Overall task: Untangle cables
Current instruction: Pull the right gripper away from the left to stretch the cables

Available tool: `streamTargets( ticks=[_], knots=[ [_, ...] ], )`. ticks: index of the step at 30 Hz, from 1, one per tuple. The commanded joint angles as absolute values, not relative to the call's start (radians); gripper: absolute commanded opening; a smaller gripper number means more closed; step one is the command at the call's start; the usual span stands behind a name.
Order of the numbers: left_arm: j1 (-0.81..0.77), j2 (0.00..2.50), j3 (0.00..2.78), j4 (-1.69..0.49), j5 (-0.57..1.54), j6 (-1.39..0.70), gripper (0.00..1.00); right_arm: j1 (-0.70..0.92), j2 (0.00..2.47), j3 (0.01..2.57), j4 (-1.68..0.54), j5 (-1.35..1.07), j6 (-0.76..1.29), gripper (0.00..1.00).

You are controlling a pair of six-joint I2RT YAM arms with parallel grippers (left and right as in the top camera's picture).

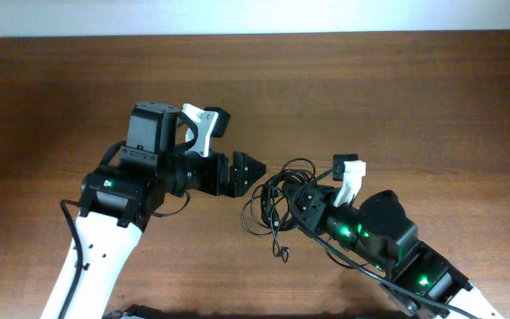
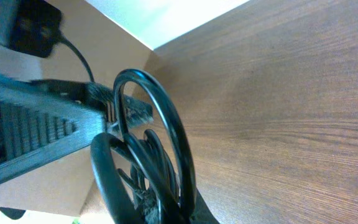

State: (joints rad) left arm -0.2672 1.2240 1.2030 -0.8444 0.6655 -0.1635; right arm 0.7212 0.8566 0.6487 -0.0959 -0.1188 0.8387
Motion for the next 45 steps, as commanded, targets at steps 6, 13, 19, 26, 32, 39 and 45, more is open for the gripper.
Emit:
streamTargets(
  ticks=[6,13,19,26,32,39,45],
  knots=[
    [-0.269,1.221,1.132,-0.875,0.804,0.264,0.84,0.719,0.876,0.655,-0.004,-0.287,0.843,0.04],
    [-0.269,1.223,1.13,-0.869,0.841,0.263,0.18,0.719,0.876,0.655,0.1,-0.342,0.847,0.04],
    [-0.268,1.223,1.097,-0.867,0.846,0.263,0.0,0.719,0.876,0.655,0.109,-0.34,0.847,0.04],
    [-0.086,1.223,1.097,-0.786,0.852,0.226,0.0,0.719,0.877,0.655,-0.094,-0.28,0.782,0.78],
    [-0.023,1.223,1.097,-0.805,1.036,0.242,0.0,0.686,0.871,0.655,-0.08,-0.038,0.499,0.82],
    [-0.023,1.223,1.097,-0.846,1.207,0.342,0.0,0.611,0.895,0.655,0.119,-0.206,0.259,0.75],
    [-0.023,1.223,1.097,-0.869,1.28,0.342,0.0,0.589,1.012,0.655,0.194,-0.214,0.212,0.7]
  ],
)
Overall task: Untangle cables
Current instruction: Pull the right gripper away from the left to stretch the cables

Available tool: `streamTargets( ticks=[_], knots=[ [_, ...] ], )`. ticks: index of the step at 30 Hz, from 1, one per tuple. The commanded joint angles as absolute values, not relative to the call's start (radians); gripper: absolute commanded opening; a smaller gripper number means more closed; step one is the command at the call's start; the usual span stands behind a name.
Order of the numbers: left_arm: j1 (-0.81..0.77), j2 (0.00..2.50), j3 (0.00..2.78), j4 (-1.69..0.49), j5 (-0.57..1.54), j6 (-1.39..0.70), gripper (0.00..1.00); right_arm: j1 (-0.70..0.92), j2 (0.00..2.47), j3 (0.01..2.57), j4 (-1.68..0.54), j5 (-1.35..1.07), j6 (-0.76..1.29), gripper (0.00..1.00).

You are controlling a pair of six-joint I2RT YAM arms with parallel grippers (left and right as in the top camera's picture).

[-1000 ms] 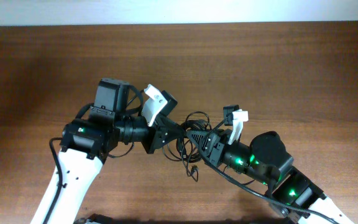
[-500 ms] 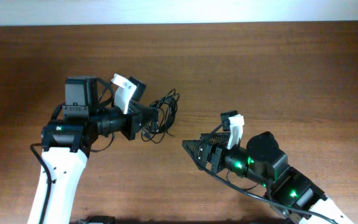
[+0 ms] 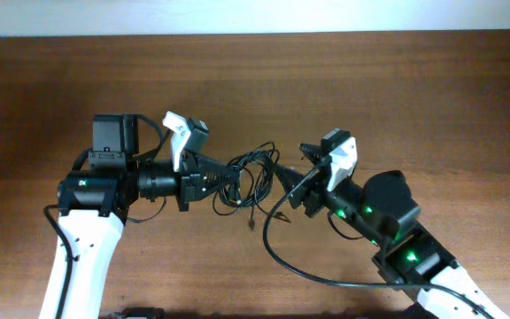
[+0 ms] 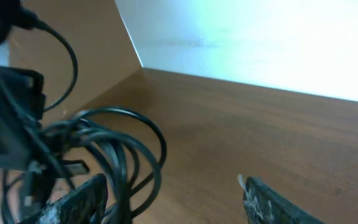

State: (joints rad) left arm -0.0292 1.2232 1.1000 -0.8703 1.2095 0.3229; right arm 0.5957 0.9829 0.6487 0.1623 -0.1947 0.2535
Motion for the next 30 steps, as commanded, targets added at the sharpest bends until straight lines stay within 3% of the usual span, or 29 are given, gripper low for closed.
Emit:
streamTargets(
  ticks=[1,18,23,28,29,30],
  knots=[
    [-0.023,1.223,1.097,-0.875,1.28,0.342,0.0,0.589,1.025,0.655,0.229,-0.214,0.213,0.7],
    [-0.024,1.223,1.097,-0.907,1.374,0.343,0.0,0.588,1.098,0.655,0.396,-0.121,0.16,0.74],
    [-0.024,1.223,1.097,-0.907,1.396,0.37,0.0,0.588,1.125,0.655,0.504,-0.336,0.162,0.73],
    [-0.099,1.223,1.097,-0.91,1.472,0.489,0.0,0.588,1.208,0.656,0.632,-0.497,0.176,0.66],
    [-0.127,1.223,1.097,-0.91,1.47,0.504,0.0,0.588,1.23,0.657,0.662,-0.559,0.177,0.59],
    [-0.145,1.223,1.097,-0.91,1.469,0.518,0.0,0.586,1.241,0.657,0.654,-0.567,0.176,0.37]
  ],
)
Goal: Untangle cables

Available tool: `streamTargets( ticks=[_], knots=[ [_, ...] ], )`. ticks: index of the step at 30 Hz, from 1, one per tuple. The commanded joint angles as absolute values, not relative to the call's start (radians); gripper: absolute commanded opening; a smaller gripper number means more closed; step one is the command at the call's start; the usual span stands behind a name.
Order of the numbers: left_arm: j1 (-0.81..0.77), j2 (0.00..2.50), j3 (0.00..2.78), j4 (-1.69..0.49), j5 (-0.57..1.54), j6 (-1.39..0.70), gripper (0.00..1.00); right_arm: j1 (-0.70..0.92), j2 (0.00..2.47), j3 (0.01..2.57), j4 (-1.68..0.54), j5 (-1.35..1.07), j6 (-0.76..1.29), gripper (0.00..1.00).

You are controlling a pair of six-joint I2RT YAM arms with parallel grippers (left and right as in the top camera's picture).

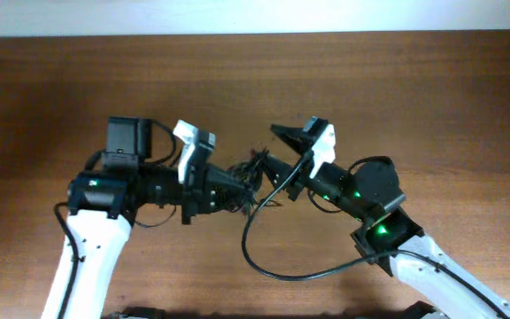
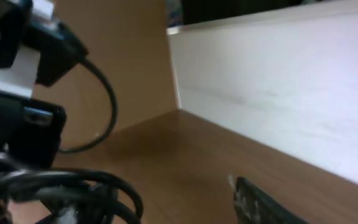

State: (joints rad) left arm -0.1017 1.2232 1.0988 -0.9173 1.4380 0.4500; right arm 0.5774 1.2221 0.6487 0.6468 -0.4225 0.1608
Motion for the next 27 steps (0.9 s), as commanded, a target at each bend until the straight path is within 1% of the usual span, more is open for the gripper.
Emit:
streamTargets(
  ticks=[1,2,4,5,8,11,12,13,14,15,19,20,22,23,24,27],
  knots=[
    [-0.148,1.223,1.097,-0.91,1.465,0.518,0.0,0.575,1.244,0.657,0.642,-0.567,0.178,0.09],
    [-0.148,1.223,1.097,-0.91,1.454,0.518,0.0,0.553,1.243,0.657,0.64,-0.558,0.205,0.04],
    [-0.148,1.223,1.097,-0.911,1.365,0.517,0.0,0.448,1.239,0.657,0.634,-0.535,0.337,0.04],
    [-0.148,1.223,1.097,-0.915,1.312,0.517,0.0,0.406,1.235,0.657,0.622,-0.535,0.369,0.04],
    [-0.148,1.223,1.097,-0.923,1.139,0.479,0.0,0.279,1.197,0.657,0.551,-0.514,0.379,0.04],
    [-0.148,1.223,1.097,-0.922,0.934,0.383,0.0,0.221,1.115,0.657,0.395,-0.377,0.379,0.04],
    [-0.148,1.223,1.097,-0.921,0.833,0.323,0.13,0.222,1.07,0.668,0.281,-0.293,0.384,0.04],
    [-0.148,1.223,1.097,-0.916,0.765,0.264,0.29,0.222,1.044,0.686,0.192,-0.269,0.406,0.04],
    [-0.148,1.223,1.097,-0.907,0.738,0.221,0.57,0.222,1.028,0.704,0.114,-0.258,0.441,0.04],
    [-0.148,1.223,1.097,-0.871,0.732,0.142,0.99,0.222,1.013,0.739,-0.01,-0.244,0.52,0.04],
    [-0.148,1.223,1.097,-0.733,0.732,-0.194,0.99,0.222,1.014,0.847,-0.345,-0.213,0.776,0.04],
    [-0.148,1.223,1.097,-0.729,0.731,-0.258,0.99,0.222,1.014,0.865,-0.37,-0.23,0.805,0.04],
    [-0.148,1.223,1.097,-0.741,0.732,-0.33,0.99,0.222,1.014,0.872,-0.316,-0.332,0.829,0.04],
    [-0.148,1.223,1.097,-0.746,0.732,-0.361,0.99,0.222,1.014,0.872,-0.307,-0.34,0.836,0.04],
    [-0.148,1.223,1.096,-0.752,0.732,-0.428,0.99,0.222,1.015,0.872,-0.307,-0.34,0.905,0.04],
    [-0.148,1.223,1.096,-0.765,0.732,-0.548,0.99,0.222,1.034,0.872,-0.315,-0.295,1.204,0.04]
  ],
)
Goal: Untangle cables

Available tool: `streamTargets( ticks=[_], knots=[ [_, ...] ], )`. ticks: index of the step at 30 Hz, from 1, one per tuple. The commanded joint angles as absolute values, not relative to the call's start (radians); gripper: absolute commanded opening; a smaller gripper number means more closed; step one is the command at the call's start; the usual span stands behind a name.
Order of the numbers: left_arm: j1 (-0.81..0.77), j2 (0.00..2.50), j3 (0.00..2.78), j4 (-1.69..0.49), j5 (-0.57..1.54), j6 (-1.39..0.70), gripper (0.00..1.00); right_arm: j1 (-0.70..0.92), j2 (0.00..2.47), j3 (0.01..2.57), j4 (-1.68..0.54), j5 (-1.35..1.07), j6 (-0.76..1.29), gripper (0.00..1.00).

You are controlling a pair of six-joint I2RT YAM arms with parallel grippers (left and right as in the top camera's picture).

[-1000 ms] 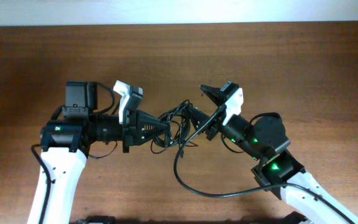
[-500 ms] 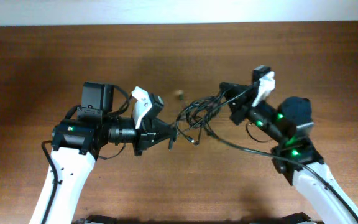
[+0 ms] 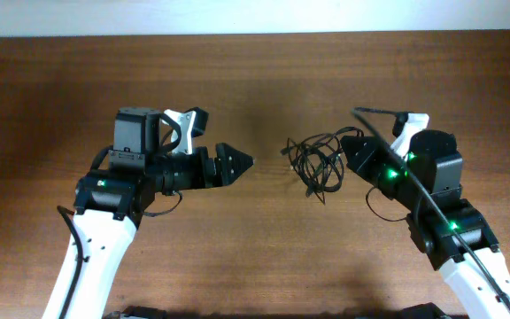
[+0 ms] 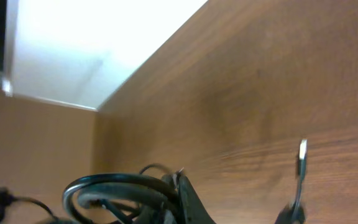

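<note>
The tangled black cables (image 3: 317, 161) hang as a bundle of loops right of the table's middle, with my right gripper (image 3: 347, 154) shut on their right side. In the right wrist view the loops (image 4: 120, 190) press against one dark finger (image 4: 190, 200), and a loose plug end (image 4: 301, 160) dangles to the right. My left gripper (image 3: 241, 161) points right at the bundle from a short gap away, with nothing in it. It is seen flat-on, so its jaw state does not show.
The brown wooden table (image 3: 264, 80) runs to a white wall at the back. A black lead (image 3: 432, 208) trails along my right arm.
The bundle has left my left gripper and moved right with my right gripper. My left gripper now stands apart from it, and my right arm has drawn back to the right.
First the bundle lay by my right gripper with my left gripper just beside it. Then my left gripper had the loops, stretched between both arms. Then both grippers met at the bundle mid-table. Now only my right gripper holds it.
</note>
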State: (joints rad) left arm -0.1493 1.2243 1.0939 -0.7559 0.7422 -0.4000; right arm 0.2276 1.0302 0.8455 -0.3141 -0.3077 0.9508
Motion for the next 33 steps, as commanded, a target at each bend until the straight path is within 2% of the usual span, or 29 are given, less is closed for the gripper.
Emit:
streamTargets(
  ticks=[1,4,10,12,17,20,23,26,30,33],
  knots=[
    [-0.148,1.223,1.096,-0.776,0.732,-0.595,0.99,0.222,1.048,0.872,-0.323,-0.295,1.27,0.04],
    [-0.148,1.223,1.096,-0.794,0.736,-0.621,0.99,0.222,1.099,0.872,-0.359,-0.322,1.401,0.04],
    [-0.148,1.223,1.096,-0.794,0.709,-0.621,0.99,0.222,1.132,0.872,-0.364,-0.368,1.409,0.04],
    [-0.148,1.223,1.096,-0.805,0.682,-0.621,0.99,0.222,1.132,0.872,-0.364,-0.398,1.481,0.04],
    [-0.148,1.223,1.096,-0.953,0.587,-0.651,0.99,0.222,1.132,0.872,-0.394,-0.423,1.502,0.04],
    [-0.163,1.223,1.096,-0.966,0.574,-0.662,0.99,0.222,1.132,0.871,-0.436,-0.427,1.501,0.04],
    [-0.267,1.223,1.096,-0.967,0.413,-0.648,0.99,0.222,1.132,0.871,-0.466,-0.439,1.501,0.04],
    [-0.458,1.223,1.097,-0.968,0.252,-0.612,0.99,0.222,1.132,0.872,-0.476,-0.439,1.501,0.04],
    [-0.592,1.221,1.097,-0.961,0.153,-0.612,1.0,0.222,1.132,0.871,-0.477,-0.447,1.501,0.04],
    [-0.73,1.221,1.097,-0.929,-0.033,-0.559,0.99,0.222,1.132,0.871,-0.477,-0.461,1.501,0.04]
  ],
)
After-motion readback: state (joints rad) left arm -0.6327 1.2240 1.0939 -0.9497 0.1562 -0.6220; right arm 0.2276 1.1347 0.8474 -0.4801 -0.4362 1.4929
